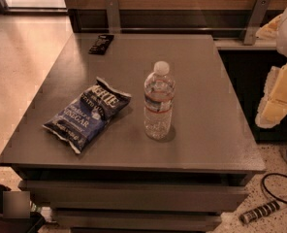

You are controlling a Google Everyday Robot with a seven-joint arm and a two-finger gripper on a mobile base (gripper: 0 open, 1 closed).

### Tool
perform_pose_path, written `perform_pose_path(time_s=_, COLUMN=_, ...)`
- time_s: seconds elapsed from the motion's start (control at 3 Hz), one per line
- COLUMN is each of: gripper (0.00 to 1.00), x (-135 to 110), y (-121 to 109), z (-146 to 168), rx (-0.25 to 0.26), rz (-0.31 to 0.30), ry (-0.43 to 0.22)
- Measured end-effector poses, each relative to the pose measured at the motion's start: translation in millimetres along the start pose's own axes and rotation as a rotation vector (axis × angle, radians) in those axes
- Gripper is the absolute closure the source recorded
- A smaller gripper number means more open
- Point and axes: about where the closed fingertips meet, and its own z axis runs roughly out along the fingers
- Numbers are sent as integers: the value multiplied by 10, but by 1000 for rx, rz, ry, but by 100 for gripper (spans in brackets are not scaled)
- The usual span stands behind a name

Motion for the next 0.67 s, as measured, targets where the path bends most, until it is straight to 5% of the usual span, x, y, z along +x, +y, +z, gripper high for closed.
perform_pose_path(time_s=0.67, gripper=0, x=-37, y=19, z=25, rx=-9, rz=5, ry=-55)
